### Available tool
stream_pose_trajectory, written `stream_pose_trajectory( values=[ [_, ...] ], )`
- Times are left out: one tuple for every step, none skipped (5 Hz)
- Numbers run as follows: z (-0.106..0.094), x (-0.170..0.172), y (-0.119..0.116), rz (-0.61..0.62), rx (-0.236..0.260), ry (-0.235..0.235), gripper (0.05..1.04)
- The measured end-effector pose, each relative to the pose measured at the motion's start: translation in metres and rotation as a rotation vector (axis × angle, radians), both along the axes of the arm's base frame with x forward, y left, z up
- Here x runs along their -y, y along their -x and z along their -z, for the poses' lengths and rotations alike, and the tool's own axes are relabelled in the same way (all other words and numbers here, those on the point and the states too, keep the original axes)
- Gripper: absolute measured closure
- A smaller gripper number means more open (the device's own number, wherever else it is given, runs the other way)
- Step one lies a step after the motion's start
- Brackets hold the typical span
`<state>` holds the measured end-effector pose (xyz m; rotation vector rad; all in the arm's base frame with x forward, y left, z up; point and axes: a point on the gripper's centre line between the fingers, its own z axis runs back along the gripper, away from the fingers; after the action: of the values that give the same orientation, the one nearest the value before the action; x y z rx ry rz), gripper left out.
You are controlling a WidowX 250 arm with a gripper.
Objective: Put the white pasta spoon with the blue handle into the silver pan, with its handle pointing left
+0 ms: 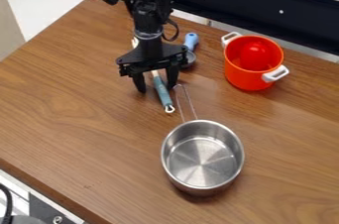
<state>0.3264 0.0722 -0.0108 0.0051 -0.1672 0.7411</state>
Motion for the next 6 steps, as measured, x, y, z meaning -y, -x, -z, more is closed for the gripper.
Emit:
stream_pose_trajectory(
  values=[
    [0.001, 0.000, -0.005, 0.001, -0.012, 0.005, 0.606],
    [0.002, -0.001, -0.006, 0.012, -0.024, 0.000, 0.835],
    [0.001, -0.010, -0.008, 0.005, -0.040, -0.020, 0.879],
    [0.000, -0.021, -0.006, -0.006, -0.051, -0.090, 0.880],
    [-0.003, -0.027, 0.003, -0.010, -0.014, -0.141, 0.879],
    [-0.011, -0.033, 0.010, -0.011, 0.006, -0.155, 0.879]
  ],
)
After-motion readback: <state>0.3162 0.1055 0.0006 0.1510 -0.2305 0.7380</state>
